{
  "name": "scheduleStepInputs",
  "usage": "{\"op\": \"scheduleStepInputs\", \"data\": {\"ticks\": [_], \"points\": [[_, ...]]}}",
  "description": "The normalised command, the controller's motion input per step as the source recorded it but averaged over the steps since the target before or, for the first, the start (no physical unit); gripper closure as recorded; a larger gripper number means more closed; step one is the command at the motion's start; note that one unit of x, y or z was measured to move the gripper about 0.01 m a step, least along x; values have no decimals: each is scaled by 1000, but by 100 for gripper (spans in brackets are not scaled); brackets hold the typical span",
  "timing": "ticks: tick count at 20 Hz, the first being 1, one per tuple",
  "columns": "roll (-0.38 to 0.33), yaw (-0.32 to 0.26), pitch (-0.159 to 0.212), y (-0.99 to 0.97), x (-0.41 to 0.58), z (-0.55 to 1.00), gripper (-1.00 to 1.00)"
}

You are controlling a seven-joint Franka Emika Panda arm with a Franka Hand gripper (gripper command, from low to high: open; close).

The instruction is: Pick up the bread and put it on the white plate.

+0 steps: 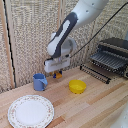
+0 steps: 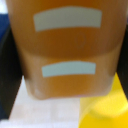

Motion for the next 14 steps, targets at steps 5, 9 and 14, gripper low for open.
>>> {"op": "scheduleStepInputs", "data": {"ticks": [5, 9, 14], "points": [[21, 23, 0, 262, -94, 1000, 100], [0, 25, 1, 679, -281, 831, 100], [0, 13, 17, 780, -285, 558, 100]]}}
